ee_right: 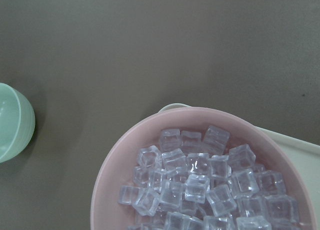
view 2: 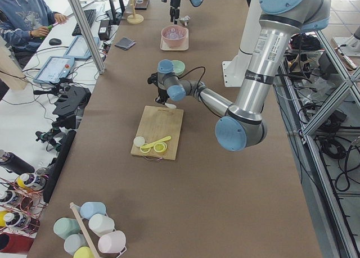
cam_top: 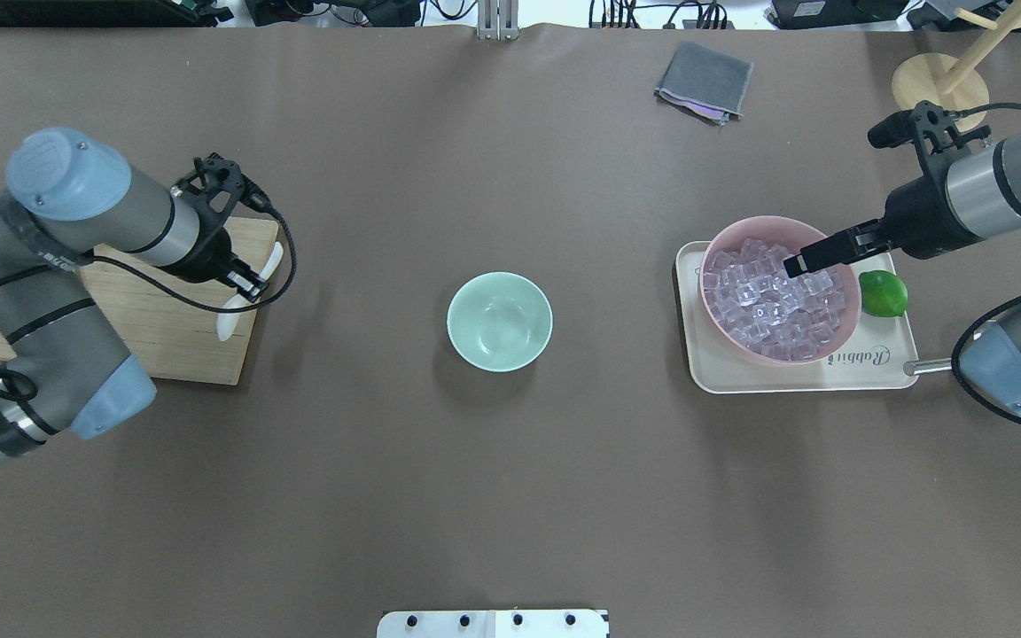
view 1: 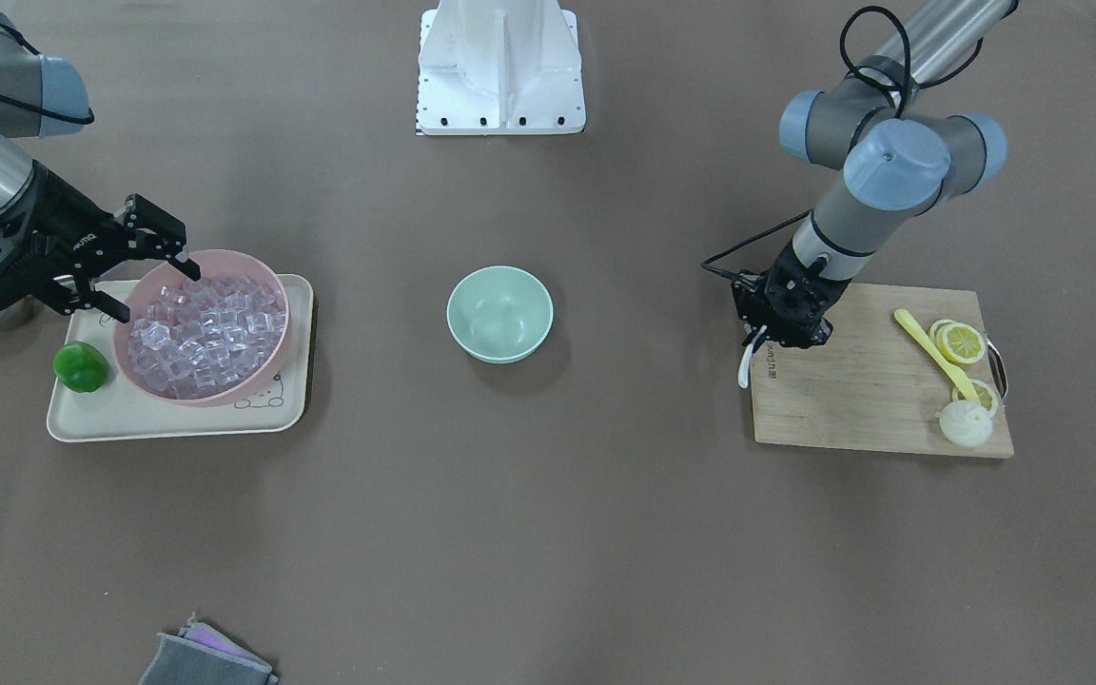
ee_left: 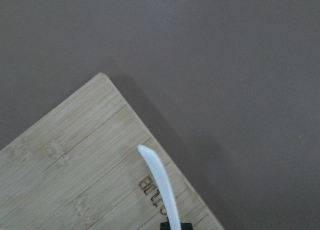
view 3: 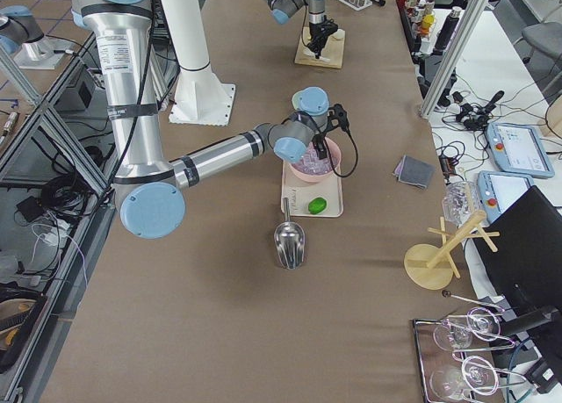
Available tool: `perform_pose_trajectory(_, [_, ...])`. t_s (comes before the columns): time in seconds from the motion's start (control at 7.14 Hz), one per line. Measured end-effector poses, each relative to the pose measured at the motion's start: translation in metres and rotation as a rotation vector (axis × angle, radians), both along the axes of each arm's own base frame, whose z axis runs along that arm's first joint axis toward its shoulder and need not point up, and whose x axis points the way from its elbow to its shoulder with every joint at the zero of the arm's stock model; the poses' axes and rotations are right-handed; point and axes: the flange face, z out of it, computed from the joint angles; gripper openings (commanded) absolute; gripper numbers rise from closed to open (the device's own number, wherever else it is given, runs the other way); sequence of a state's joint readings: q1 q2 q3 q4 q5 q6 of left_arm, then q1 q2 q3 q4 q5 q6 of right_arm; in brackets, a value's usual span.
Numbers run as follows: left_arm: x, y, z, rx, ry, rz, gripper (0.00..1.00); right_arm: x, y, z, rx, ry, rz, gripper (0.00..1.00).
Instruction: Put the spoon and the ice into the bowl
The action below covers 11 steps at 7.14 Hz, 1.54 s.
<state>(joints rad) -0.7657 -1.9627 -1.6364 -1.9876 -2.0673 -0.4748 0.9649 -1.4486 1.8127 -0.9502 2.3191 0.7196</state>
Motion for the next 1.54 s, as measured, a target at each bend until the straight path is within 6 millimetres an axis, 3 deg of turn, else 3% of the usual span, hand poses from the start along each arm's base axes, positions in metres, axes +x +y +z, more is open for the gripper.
perform_pose_trajectory(0.28, [0.045, 0.003, -0.107, -0.168, 0.114, -0.078, 0.0, -0.002, -0.001, 0.001, 0.004, 0.009, 0.01, 0.98])
perform_pose_trajectory(0.56, [0.113, 0.028, -0.177, -0.221, 0.156, -0.133, 0.0, -0.014, 0.002, 0.004, 0.018, 0.031, 0.019, 0.98])
perform_pose_trajectory(0.7, [0.143, 0.036, -0.195, -0.229, 0.158, -0.161, 0.0, -0.02, 0.005, 0.006, 0.023, 0.04, 0.019, 0.98])
perform_pose_trajectory(0.84, [0.158, 0.039, -0.202, -0.234, 0.155, -0.173, 0.72, -0.026, 0.007, 0.007, 0.029, 0.048, 0.019, 0.98])
perform_pose_trajectory(0.98, [0.164, 0.04, -0.203, -0.235, 0.151, -0.177, 0.94, -0.03, 0.008, 0.008, 0.035, 0.056, 0.023, 0.98])
perform_pose_trajectory(1.54, [0.159, 0.029, -0.219, -0.204, 0.167, -0.227, 0.97, -0.034, 0.008, 0.017, 0.035, 0.085, 0.033, 0.86])
